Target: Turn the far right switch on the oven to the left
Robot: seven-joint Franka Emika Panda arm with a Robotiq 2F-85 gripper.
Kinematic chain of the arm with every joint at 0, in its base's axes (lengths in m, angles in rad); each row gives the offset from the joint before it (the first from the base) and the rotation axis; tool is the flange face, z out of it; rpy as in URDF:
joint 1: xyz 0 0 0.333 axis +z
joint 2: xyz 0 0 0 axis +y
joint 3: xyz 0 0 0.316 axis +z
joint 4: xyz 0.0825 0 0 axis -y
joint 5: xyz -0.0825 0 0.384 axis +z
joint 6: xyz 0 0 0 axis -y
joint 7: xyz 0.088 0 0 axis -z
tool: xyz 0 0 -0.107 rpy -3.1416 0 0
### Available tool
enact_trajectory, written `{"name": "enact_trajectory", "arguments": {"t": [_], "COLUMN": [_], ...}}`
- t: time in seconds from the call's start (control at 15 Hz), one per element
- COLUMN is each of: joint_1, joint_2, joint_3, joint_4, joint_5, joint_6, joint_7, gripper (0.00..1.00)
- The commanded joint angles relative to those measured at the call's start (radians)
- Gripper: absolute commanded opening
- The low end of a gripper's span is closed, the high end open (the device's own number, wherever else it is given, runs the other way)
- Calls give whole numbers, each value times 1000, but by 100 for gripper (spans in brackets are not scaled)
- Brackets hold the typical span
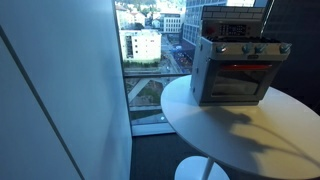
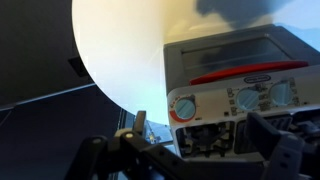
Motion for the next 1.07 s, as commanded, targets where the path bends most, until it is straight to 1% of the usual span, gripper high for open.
{"name": "enact_trajectory", "arguments": {"t": [0.0, 0.4, 1.0], "joint_1": [-13, -26, -20], "joint_2": [42, 125, 246], "joint_3": [-8, -22, -42], "joint_4": [19, 19, 13], "joint_5": [16, 24, 65], "joint_6": [79, 202, 352], "joint_7": [72, 164, 263], "gripper": [100, 100, 100]}}
